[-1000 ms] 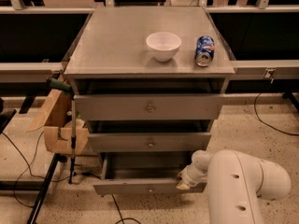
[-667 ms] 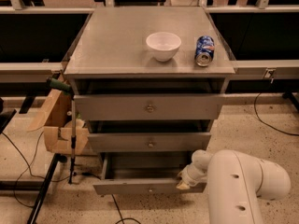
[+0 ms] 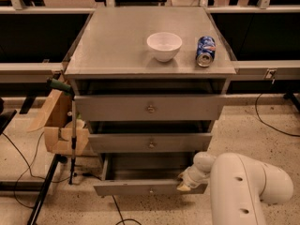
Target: Open bottom drawer
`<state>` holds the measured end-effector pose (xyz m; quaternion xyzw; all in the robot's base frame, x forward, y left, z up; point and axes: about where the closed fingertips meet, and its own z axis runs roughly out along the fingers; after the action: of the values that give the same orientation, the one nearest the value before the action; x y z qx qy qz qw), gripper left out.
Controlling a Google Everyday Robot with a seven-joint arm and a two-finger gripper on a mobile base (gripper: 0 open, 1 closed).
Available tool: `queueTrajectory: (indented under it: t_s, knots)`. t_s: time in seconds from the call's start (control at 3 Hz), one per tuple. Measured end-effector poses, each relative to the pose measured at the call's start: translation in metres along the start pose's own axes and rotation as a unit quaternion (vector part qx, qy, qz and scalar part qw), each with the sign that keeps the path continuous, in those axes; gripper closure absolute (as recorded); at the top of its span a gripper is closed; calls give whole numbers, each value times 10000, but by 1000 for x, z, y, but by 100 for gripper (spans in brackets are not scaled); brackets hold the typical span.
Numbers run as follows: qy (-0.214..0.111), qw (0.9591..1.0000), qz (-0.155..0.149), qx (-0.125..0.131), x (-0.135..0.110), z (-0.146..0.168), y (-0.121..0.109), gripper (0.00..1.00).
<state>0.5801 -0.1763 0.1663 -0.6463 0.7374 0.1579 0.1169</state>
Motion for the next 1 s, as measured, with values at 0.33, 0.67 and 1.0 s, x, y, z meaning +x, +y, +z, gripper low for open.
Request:
queueTrajectory:
  t_s: [0.33,0.67,1.0]
  knots:
    - [-4,10000,-2,-2,-1,-2,-2,100]
    - [-53,10000,-14,-32,-1,3,3,100]
    - [-85,9999,-40,-58,-2,6,6,97]
